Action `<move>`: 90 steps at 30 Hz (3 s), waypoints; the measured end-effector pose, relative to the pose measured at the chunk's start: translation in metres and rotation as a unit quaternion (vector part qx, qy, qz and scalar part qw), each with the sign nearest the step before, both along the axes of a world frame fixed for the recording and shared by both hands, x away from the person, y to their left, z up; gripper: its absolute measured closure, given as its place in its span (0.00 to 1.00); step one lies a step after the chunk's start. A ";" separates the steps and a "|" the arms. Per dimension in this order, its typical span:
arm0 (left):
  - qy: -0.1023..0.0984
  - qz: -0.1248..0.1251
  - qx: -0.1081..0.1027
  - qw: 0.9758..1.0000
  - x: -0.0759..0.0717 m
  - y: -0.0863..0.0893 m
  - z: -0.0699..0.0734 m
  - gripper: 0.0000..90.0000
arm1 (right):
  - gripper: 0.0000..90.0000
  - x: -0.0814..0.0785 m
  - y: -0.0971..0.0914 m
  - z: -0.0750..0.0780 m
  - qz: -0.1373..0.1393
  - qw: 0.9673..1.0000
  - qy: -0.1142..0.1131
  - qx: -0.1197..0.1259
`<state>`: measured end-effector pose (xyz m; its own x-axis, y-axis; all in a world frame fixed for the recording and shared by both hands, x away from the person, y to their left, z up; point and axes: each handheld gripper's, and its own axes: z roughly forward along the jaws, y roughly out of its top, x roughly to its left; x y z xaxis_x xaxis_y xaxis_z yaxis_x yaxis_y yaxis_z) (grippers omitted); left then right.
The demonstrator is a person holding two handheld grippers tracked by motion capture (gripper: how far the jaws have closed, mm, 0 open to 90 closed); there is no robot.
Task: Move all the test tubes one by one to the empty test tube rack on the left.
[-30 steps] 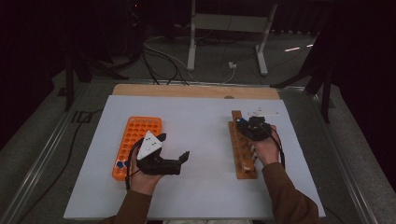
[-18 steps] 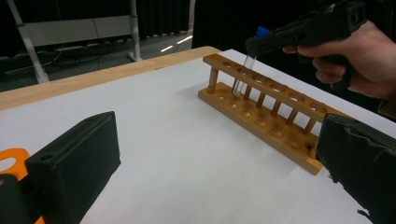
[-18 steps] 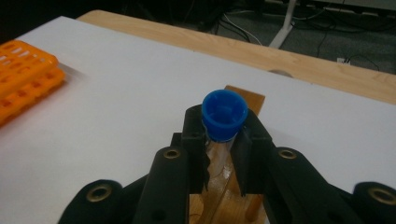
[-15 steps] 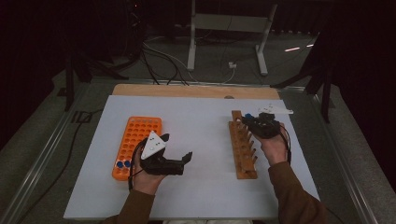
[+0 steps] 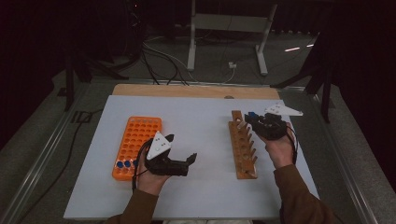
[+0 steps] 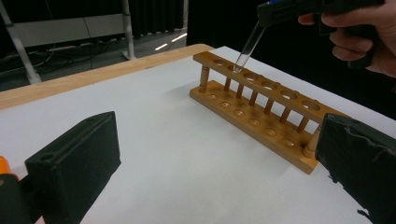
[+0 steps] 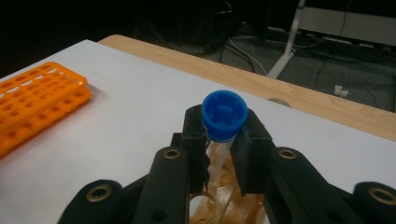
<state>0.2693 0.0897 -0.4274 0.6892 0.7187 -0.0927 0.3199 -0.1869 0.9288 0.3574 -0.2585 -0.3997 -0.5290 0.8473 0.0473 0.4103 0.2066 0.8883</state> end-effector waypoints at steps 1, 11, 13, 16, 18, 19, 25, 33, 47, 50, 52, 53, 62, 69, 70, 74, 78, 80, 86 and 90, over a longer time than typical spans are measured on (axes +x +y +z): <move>0.000 -0.001 0.000 1.000 0.000 -0.001 0.000 0.01 | 0.85 -0.001 0.001 0.000 0.004 1.000 0.001 0.002; -0.004 -0.014 0.006 1.000 0.001 -0.012 0.002 0.02 | 0.85 -0.014 0.016 0.000 0.042 0.999 0.008 0.004; -0.005 -0.016 0.008 1.000 0.001 -0.014 0.003 0.02 | 0.85 -0.016 0.020 -0.001 0.054 0.998 0.012 0.012; -0.005 -0.019 0.010 1.000 0.001 -0.017 0.003 0.02 | 0.85 -0.021 0.026 -0.002 0.068 0.997 0.017 0.016; -0.006 -0.022 0.011 1.000 0.002 -0.019 0.003 0.02 | 0.85 -0.024 0.030 -0.002 0.076 0.997 0.018 0.013; -0.006 -0.023 0.010 1.000 0.002 -0.021 0.003 0.03 | 0.85 -0.026 0.032 -0.002 0.081 0.997 0.019 0.010; -0.005 -0.030 0.007 1.000 0.004 -0.031 0.002 0.05 | 0.85 -0.034 0.048 -0.001 0.104 0.994 0.025 0.002; -0.011 -0.041 0.025 0.999 0.003 -0.046 0.001 0.16 | 0.85 -0.045 0.062 0.004 0.138 0.990 0.030 0.005; -0.019 -0.053 0.046 0.997 0.005 -0.061 -0.003 0.50 | 0.85 -0.059 0.084 0.008 0.177 0.984 0.034 0.001; -0.020 -0.060 0.049 0.997 0.006 -0.061 -0.004 0.62 | 0.85 -0.061 0.088 0.008 0.184 0.982 0.037 0.001; -0.021 -0.060 0.055 0.996 0.006 -0.061 -0.005 0.68 | 0.85 -0.062 0.089 0.008 0.188 0.982 0.037 0.000; -0.022 -0.061 0.056 0.996 0.006 -0.062 -0.005 0.71 | 0.85 -0.062 0.090 0.009 0.190 0.981 0.037 -0.001; -0.029 -0.066 0.066 0.995 0.003 -0.064 -0.006 0.87 | 0.85 -0.061 0.091 0.009 0.199 0.979 0.041 0.001; -0.016 -0.052 0.064 0.996 0.007 -0.061 -0.010 0.87 | 0.61 -0.060 0.085 0.011 0.201 0.979 0.038 0.015; -0.014 -0.050 0.060 0.997 0.007 -0.060 -0.010 0.87 | 0.57 -0.060 0.084 0.011 0.198 0.979 0.035 0.015; -0.010 -0.039 0.058 0.998 0.008 -0.057 -0.009 0.87 | 0.41 -0.059 0.077 0.012 0.189 0.981 0.029 0.023; -0.007 -0.030 0.054 0.998 0.009 -0.053 -0.007 0.87 | 0.29 -0.060 0.069 0.012 0.178 0.984 0.014 0.025; -0.007 -0.024 0.050 0.998 0.008 -0.050 -0.006 0.87 | 0.22 -0.061 0.066 0.012 0.174 0.984 0.007 0.023; -0.009 -0.008 0.053 0.999 0.009 -0.040 -0.002 0.87 | 0.07 -0.061 0.060 0.010 0.149 0.989 -0.007 0.005; -0.011 -0.001 0.045 0.999 0.008 -0.032 0.001 0.87 | 0.04 -0.058 0.057 0.004 0.142 0.990 -0.003 -0.002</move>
<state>0.2776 0.0572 -0.4266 0.6923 0.7215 -0.0137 0.2996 -0.2702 0.9150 0.2989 -0.2019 -0.3953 -0.7459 0.6649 0.0397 0.3292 0.3162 0.8897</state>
